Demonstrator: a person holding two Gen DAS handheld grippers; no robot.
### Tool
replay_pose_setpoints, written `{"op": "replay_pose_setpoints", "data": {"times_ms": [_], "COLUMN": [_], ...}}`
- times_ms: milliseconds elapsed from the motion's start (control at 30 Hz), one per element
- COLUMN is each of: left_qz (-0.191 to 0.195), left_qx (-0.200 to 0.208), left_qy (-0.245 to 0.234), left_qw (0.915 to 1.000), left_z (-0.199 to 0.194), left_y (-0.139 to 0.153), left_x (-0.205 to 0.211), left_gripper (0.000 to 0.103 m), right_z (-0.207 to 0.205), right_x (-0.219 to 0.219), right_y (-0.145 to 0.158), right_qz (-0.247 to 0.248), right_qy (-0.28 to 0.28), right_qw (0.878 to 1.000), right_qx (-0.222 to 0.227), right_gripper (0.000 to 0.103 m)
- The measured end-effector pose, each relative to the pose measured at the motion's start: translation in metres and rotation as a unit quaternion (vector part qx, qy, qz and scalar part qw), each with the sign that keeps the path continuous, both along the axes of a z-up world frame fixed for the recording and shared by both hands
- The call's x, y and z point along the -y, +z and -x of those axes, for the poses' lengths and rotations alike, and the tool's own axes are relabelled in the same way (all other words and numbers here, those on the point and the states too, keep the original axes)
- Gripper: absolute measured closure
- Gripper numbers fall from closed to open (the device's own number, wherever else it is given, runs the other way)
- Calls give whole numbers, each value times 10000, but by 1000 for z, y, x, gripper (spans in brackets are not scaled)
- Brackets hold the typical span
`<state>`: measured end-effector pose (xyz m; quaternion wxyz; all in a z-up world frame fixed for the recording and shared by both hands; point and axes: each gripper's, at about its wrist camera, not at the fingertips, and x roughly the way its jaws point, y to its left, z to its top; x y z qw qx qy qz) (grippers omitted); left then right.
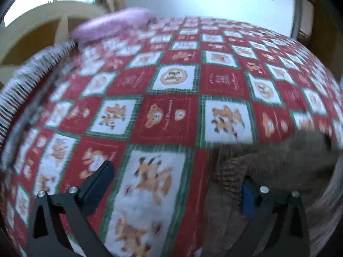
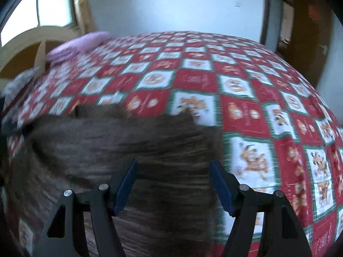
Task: Fold small clothes
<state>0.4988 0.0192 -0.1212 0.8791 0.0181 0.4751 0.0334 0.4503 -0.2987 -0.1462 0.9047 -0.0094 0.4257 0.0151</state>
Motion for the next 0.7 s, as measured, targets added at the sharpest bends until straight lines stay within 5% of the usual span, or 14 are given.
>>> {"op": "replay_pose_setpoints", "data": {"times_ms": [67,167,333,633,700], "left_qz": [439,1285,2142,2109,2683], "left_qx": [-730,-1157,-892,-1233,-1326], "left_qy": [206,386,403,272,306], "left_qw": [9962,9842,9719,9693,9537], "left_z": [-23,-32,-26,-35,-34], "left_y": [-14,-29,-31,-23,-17], "left_x": [-9,-31,-57,-29,-28], "left_gripper": [0,0,0,0,0], "right_z": [0,7,9,10,11], "right_x": [-6,-7,-3,-4,-5], "right_y": [-9,-22,-25,-26,-26], "right_qz": [79,98,-50,-36,-14], "right_qy": [-3,-56,-88,-115,-127], "right_qw": [10000,9999,9998,9997,9997], "right_qx": [-25,101,171,201,216], "right_gripper": [33,33,31,29,28]}}
